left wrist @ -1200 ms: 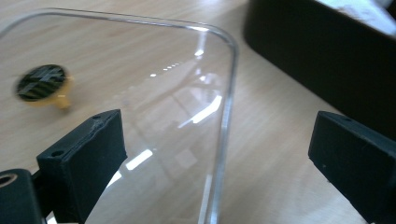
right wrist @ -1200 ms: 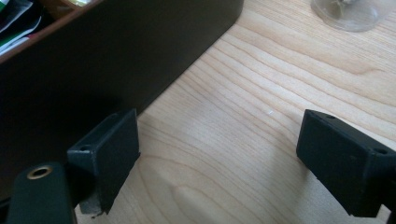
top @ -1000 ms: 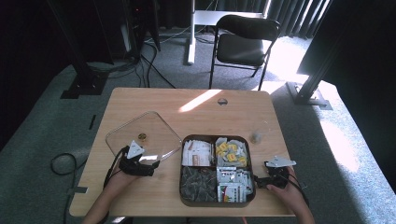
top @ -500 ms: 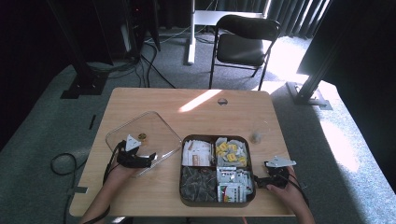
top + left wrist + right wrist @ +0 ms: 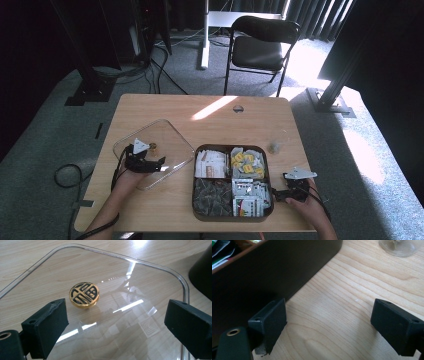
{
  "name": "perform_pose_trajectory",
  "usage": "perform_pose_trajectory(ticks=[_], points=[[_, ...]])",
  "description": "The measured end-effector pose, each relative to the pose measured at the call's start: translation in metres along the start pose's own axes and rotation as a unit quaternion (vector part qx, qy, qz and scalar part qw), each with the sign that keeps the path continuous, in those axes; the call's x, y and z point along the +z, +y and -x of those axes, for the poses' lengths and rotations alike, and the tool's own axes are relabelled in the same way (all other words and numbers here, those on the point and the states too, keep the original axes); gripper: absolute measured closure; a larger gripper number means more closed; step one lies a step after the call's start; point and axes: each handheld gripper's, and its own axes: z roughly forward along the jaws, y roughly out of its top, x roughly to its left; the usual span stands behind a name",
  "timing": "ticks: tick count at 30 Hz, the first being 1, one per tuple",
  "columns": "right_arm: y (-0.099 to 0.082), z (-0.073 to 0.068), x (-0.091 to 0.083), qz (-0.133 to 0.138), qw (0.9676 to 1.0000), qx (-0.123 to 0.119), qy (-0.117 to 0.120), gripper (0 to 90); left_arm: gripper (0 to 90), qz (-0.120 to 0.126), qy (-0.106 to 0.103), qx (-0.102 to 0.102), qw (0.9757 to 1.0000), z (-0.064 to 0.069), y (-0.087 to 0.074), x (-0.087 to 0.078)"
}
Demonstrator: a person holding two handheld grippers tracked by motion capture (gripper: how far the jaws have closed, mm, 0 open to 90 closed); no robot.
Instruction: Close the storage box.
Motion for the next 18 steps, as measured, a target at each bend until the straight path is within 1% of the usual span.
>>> perform_pose_trajectory(ticks=[3,4,7,8,12,15,16,18], points=[[0.000,0.000,0.000,0.000,1.0000,0.000,0.000,12.5,5.2,-0.001,0.004,-0.008,1.0000,-0.004,0.001,0.003],[0.000,0.000,0.000,0.000,1.0000,-0.001,0.000,12.5,6.8,-0.002,0.003,-0.011,0.9999,-0.005,0.002,0.004],[0.000,0.000,0.000,0.000,1.0000,-0.001,0.000,12.5,7.7,0.000,-0.004,-0.026,0.9996,-0.009,0.003,0.006],[0.000,0.000,0.000,0.000,1.0000,-0.001,0.001,12.6,12.4,0.001,-0.003,-0.029,0.9996,-0.009,0.003,0.007],[0.000,-0.001,0.000,0.000,1.0000,-0.002,0.002,12.5,14.6,-0.011,0.013,-0.031,0.9994,-0.010,0.004,0.012],[0.000,-0.001,0.000,0.000,1.0000,-0.002,0.002,12.5,14.7,-0.016,0.020,-0.035,0.9991,-0.012,0.004,0.015],[0.000,-0.001,0.000,0.000,1.0000,-0.002,0.002,12.5,16.0,-0.017,0.020,-0.037,0.9990,-0.013,0.005,0.016],[0.000,-0.001,0.000,0.000,1.0000,-0.002,0.002,12.5,16.7,-0.018,0.022,-0.036,0.9989,-0.013,0.005,0.017]])
